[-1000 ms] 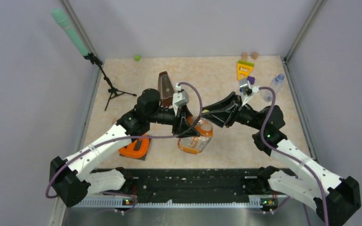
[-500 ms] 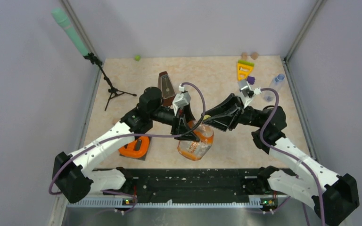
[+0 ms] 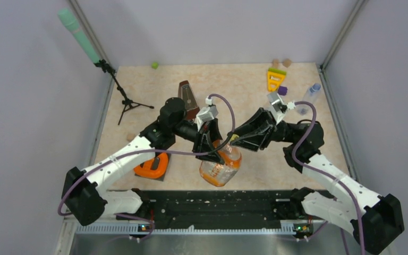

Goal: Unscrew the bottle caps
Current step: Unscrew the bottle cap from the plastic bottle.

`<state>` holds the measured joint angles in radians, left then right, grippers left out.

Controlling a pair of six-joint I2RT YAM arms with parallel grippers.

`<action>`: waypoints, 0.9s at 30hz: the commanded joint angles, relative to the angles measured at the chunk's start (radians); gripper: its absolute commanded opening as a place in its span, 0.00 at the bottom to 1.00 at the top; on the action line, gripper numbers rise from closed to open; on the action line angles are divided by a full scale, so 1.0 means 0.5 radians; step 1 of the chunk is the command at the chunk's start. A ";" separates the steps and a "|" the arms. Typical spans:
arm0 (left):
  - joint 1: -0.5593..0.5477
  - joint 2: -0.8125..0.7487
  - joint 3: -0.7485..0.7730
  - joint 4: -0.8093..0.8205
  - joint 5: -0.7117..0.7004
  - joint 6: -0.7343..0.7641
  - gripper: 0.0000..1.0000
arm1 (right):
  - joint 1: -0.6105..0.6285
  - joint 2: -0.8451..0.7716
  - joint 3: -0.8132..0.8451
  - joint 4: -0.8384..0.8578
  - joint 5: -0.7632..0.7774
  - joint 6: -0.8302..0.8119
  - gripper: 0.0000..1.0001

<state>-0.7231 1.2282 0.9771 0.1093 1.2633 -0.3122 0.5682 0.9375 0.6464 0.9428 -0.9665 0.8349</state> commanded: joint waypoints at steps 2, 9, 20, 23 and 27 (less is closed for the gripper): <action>-0.002 -0.012 0.074 0.149 0.253 -0.025 0.00 | -0.046 -0.036 0.040 0.158 -0.057 -0.021 0.00; -0.005 -0.008 0.085 0.169 0.328 -0.041 0.00 | -0.047 -0.027 0.015 0.343 -0.096 0.041 0.00; -0.020 0.004 0.148 0.181 0.442 -0.044 0.00 | -0.048 0.067 0.015 0.710 -0.262 0.209 0.00; -0.029 0.014 0.148 0.177 0.424 -0.047 0.00 | -0.050 0.060 0.005 0.759 -0.267 0.198 0.00; -0.033 0.024 0.139 0.154 0.307 -0.056 0.00 | -0.049 0.032 0.006 0.582 -0.219 0.093 0.00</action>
<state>-0.7467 1.2530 1.0061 0.1421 1.3445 -0.3470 0.5667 0.9863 0.6422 1.1908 -1.0588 0.9276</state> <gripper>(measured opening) 0.540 0.332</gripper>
